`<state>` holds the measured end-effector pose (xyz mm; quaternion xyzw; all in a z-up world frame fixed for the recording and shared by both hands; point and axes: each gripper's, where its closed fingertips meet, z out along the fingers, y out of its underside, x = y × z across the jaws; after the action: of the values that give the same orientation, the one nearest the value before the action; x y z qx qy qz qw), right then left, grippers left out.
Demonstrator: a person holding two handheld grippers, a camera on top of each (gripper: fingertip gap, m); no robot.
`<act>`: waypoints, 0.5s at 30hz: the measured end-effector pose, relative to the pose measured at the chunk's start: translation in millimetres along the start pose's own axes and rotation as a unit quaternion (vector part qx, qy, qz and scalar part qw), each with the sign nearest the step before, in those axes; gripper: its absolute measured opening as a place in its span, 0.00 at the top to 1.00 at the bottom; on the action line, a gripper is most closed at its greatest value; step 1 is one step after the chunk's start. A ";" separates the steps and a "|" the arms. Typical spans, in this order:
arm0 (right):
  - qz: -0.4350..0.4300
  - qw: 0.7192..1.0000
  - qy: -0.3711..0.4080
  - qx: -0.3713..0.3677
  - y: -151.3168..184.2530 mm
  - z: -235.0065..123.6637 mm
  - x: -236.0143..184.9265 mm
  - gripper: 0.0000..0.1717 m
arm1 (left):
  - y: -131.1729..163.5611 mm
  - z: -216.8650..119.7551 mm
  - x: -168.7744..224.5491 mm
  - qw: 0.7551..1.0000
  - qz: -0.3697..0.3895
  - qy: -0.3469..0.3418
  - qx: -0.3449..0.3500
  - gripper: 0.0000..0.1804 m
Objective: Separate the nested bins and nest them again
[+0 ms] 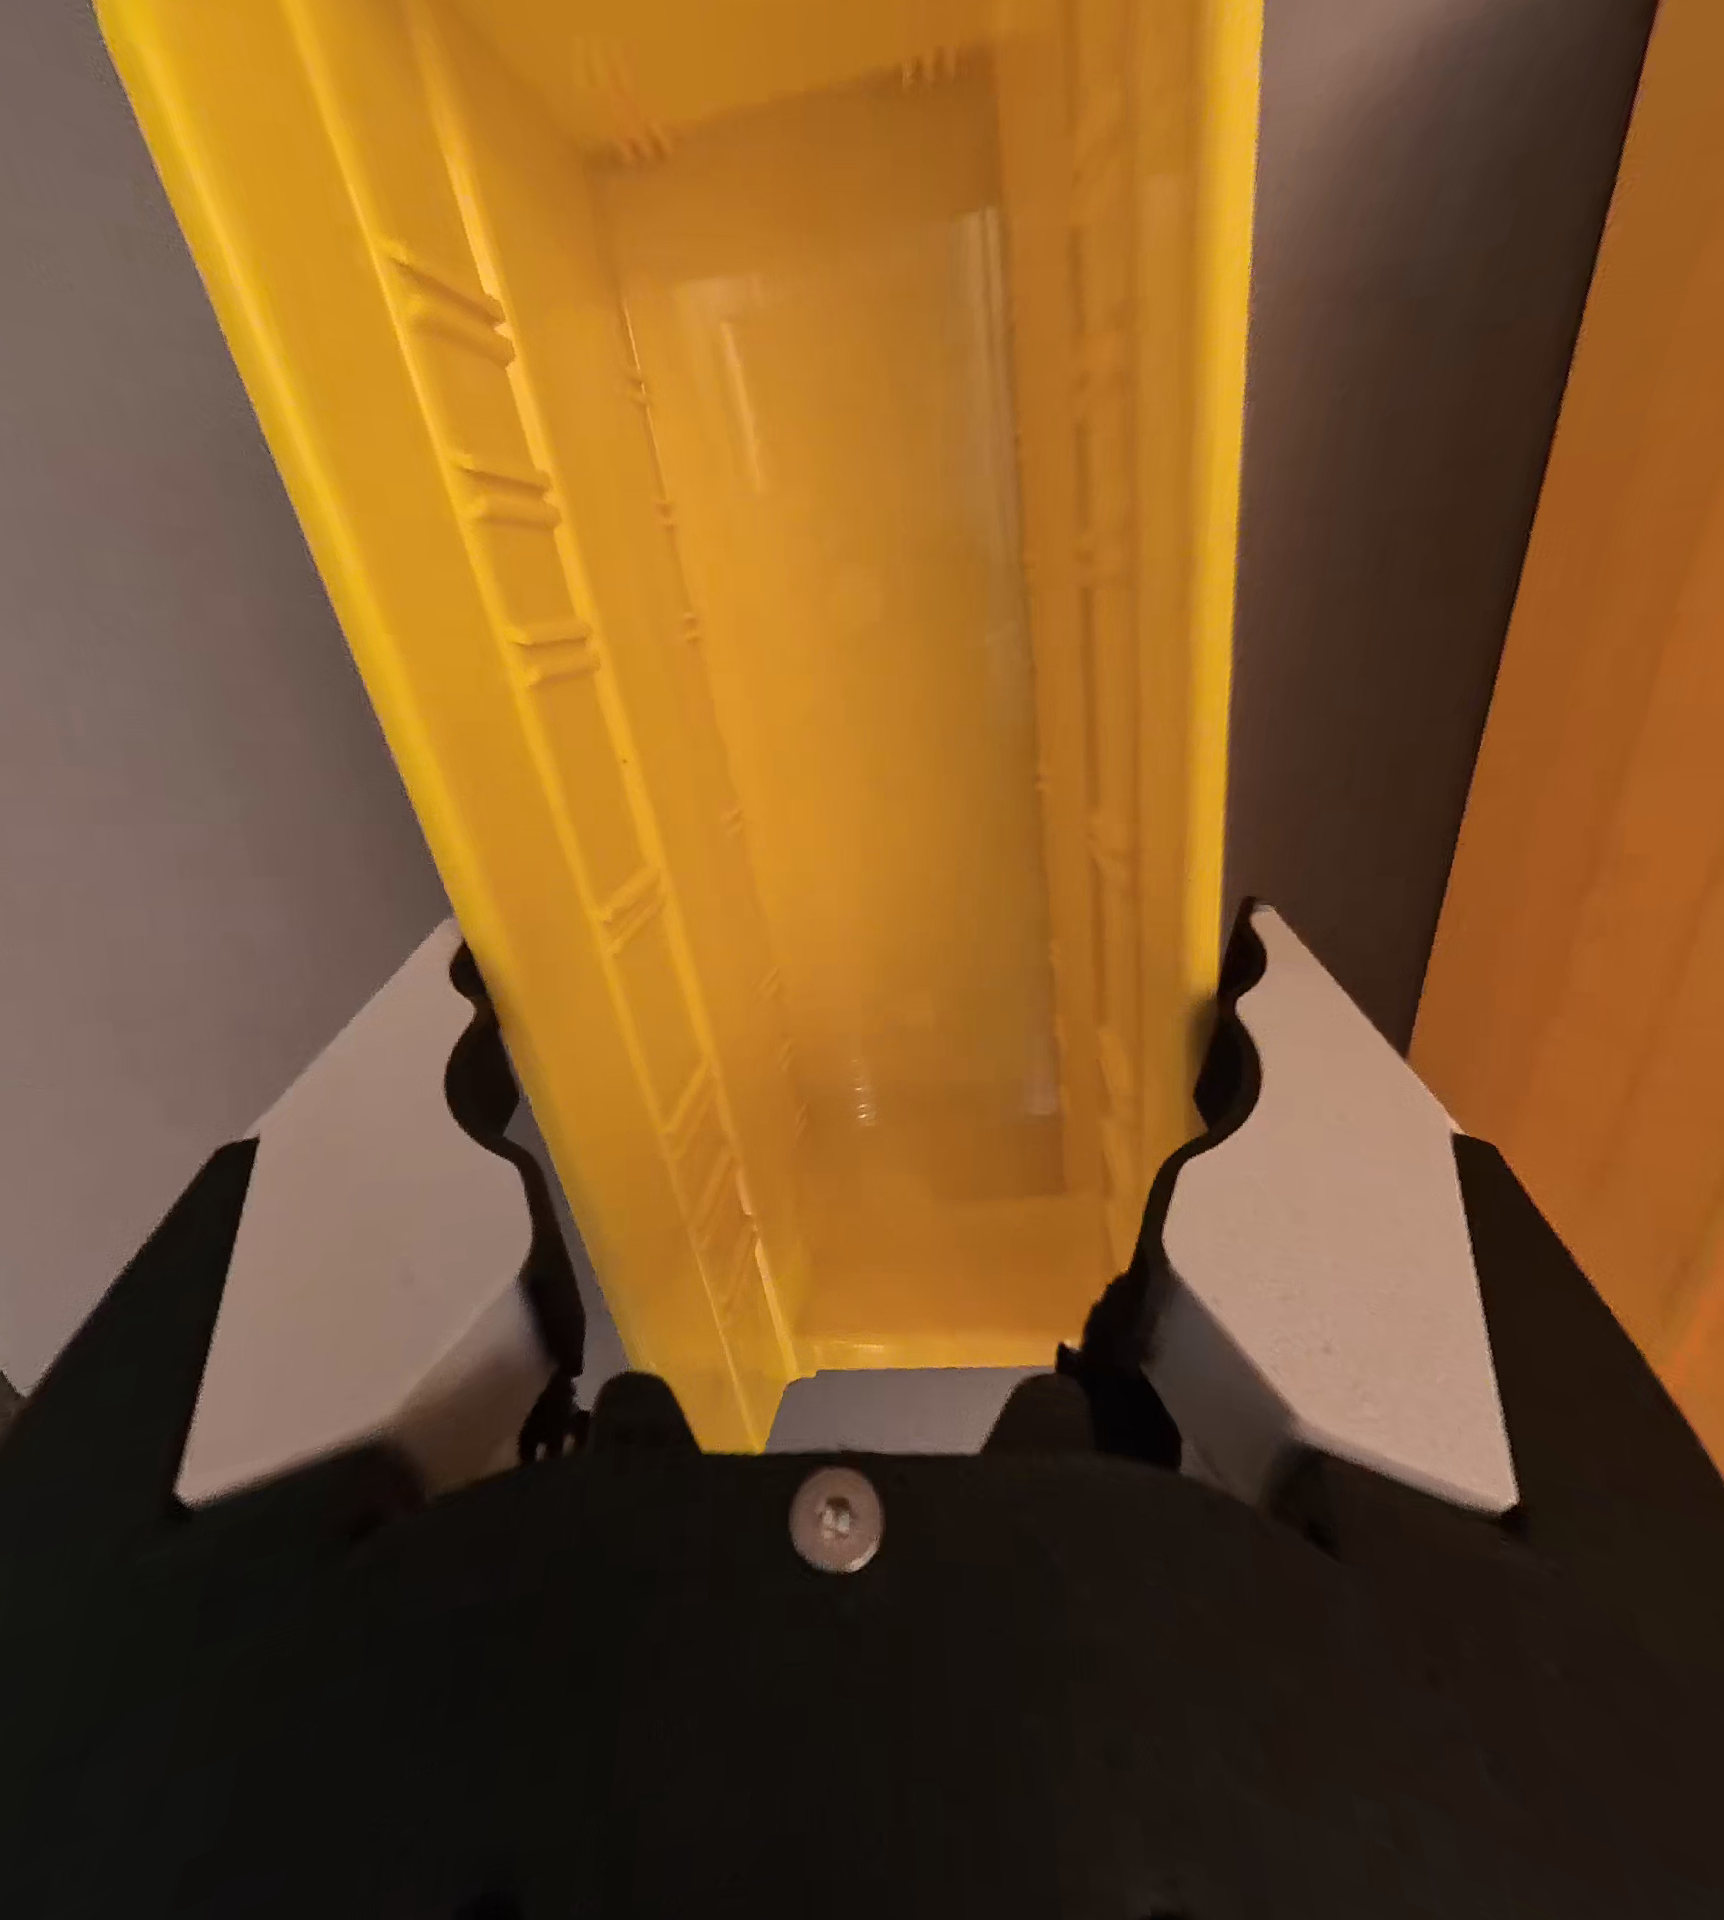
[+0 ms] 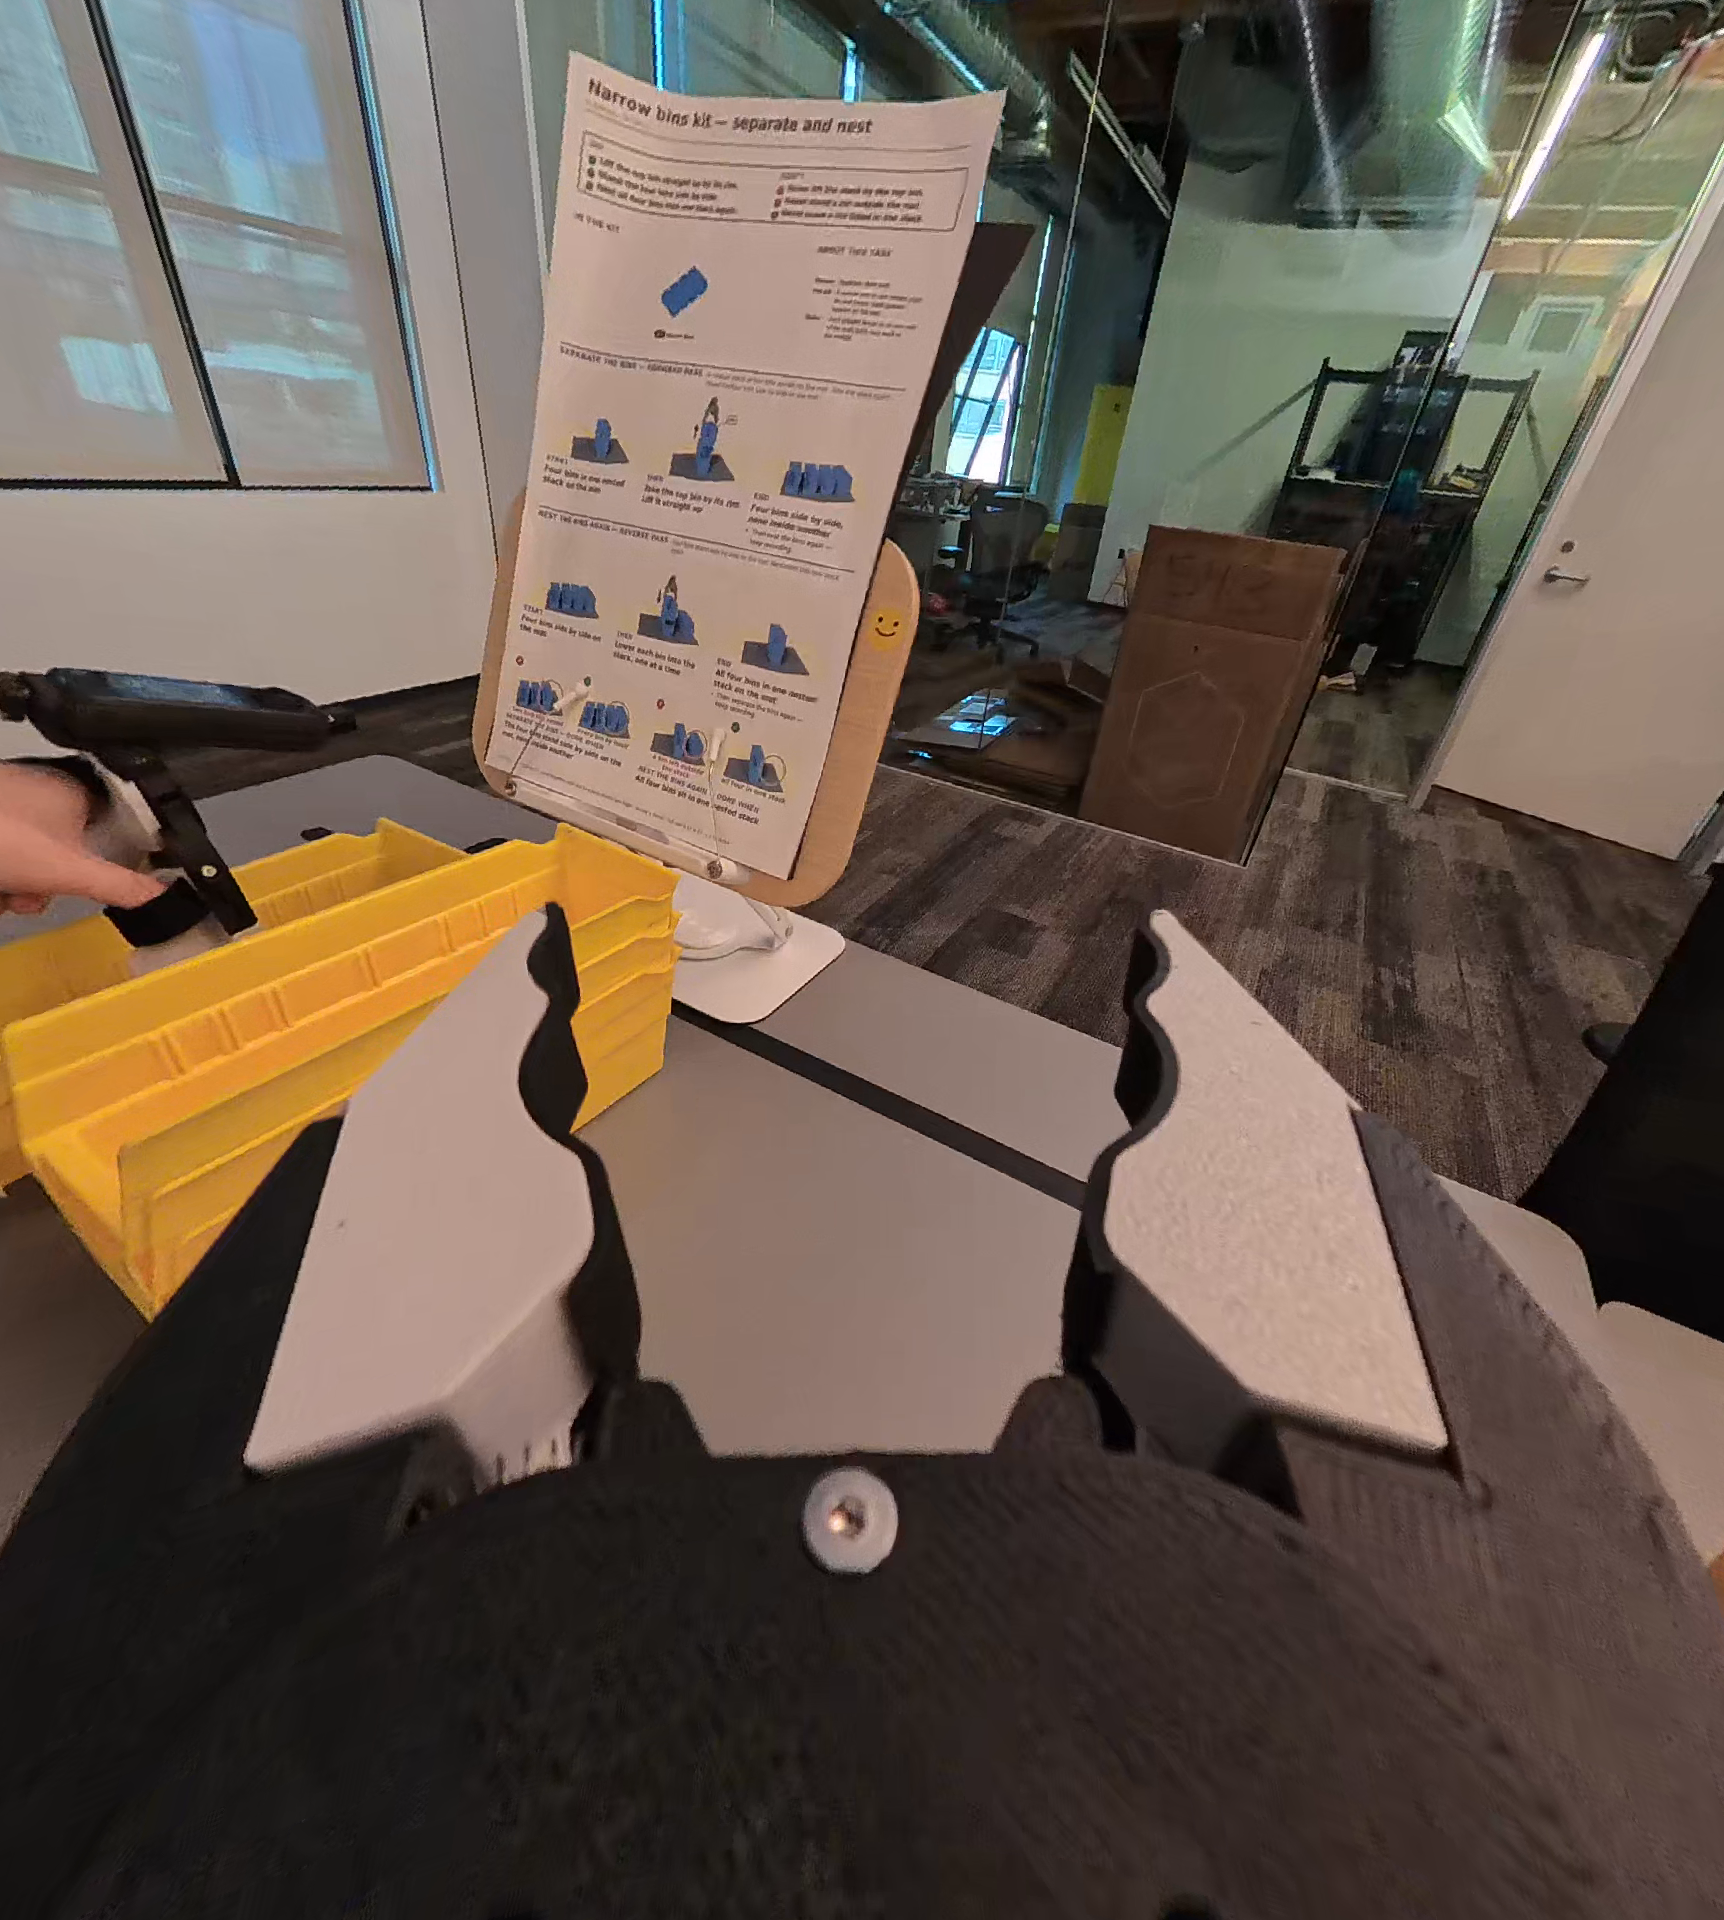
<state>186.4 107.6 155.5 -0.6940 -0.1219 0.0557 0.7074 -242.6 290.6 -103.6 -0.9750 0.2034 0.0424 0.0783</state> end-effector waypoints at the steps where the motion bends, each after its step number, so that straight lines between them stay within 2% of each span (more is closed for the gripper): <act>1: -0.003 1.000 -0.003 -0.002 0.6 1.7 -1.7 0.39 | 0.1 -0.5 -0.8 1.000 0.003 0.000 -0.004 0.27; 8: -0.009 1.000 -0.003 -0.010 4.0 10.4 -6.0 0.41 | 7.5 -4.3 -5.9 0.999 0.001 -0.003 -0.046 0.35; 15: -0.020 1.000 0.007 -0.012 5.1 11.1 -3.1 0.42 | 16.2 -9.6 -11.7 0.998 0.022 -0.007 -0.050 0.37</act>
<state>181.1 117.8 150.2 -0.7003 -0.1311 0.0355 0.7008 -259.4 279.0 -95.0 -0.9727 0.2222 0.0607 0.0295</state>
